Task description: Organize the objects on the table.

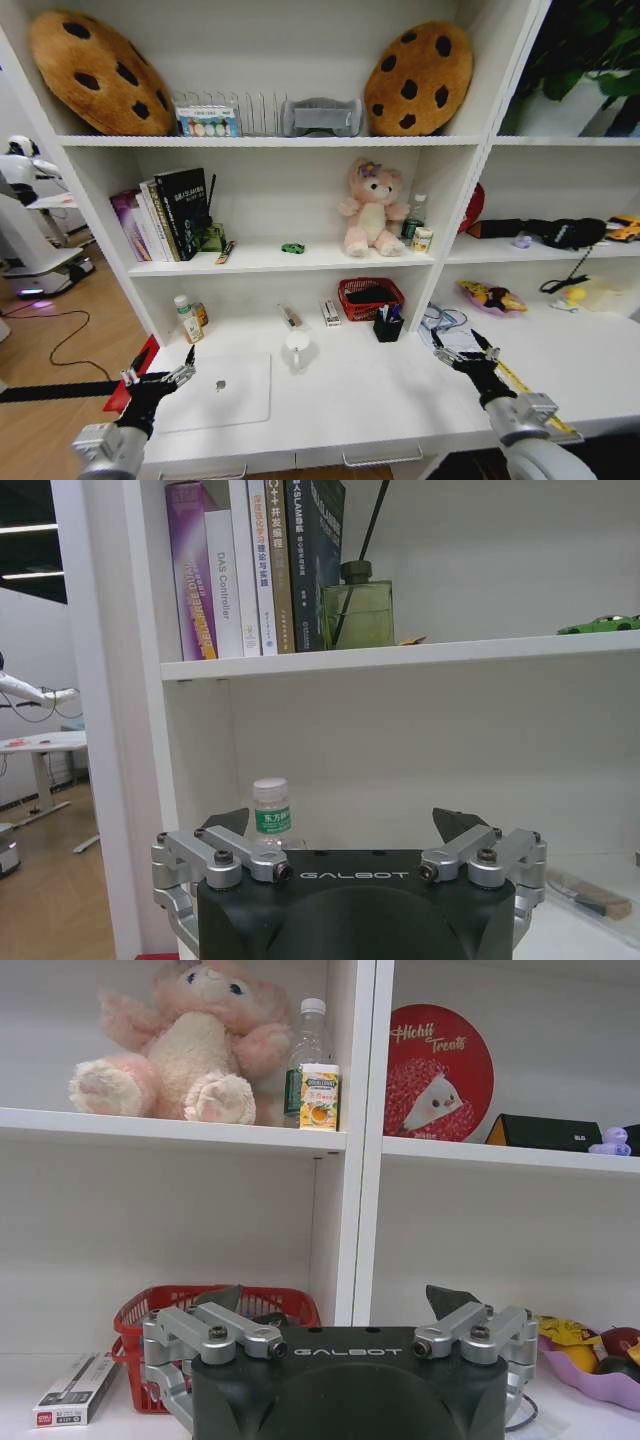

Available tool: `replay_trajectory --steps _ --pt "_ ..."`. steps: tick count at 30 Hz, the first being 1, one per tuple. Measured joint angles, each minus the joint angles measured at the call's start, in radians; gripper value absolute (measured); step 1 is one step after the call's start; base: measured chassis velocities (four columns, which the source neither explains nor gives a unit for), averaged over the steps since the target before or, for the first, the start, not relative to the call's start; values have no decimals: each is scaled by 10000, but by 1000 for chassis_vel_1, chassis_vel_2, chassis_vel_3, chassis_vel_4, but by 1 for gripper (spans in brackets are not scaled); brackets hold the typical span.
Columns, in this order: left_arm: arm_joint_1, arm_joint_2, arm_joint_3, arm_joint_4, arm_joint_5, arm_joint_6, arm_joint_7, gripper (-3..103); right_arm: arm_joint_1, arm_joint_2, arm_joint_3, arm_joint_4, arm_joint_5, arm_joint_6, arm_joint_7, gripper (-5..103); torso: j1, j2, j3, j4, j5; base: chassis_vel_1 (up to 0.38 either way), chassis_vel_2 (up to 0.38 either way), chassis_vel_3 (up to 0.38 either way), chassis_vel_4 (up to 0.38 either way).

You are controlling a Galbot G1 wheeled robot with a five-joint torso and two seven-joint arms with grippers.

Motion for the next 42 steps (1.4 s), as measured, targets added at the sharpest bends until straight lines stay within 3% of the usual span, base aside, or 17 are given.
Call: replay_trajectory --steps 31,42 --pt "0 0 -1 -1 0 0 0 100 0 0 0 0 0 -1 0 100 -6 -21 -13 1 1 26 23 -24 -23" --pt "0 0 -1 0 0 0 0 100 0 0 -1 0 0 -1 0 100 -252 -546 -295 1 0 0 0 0 0"
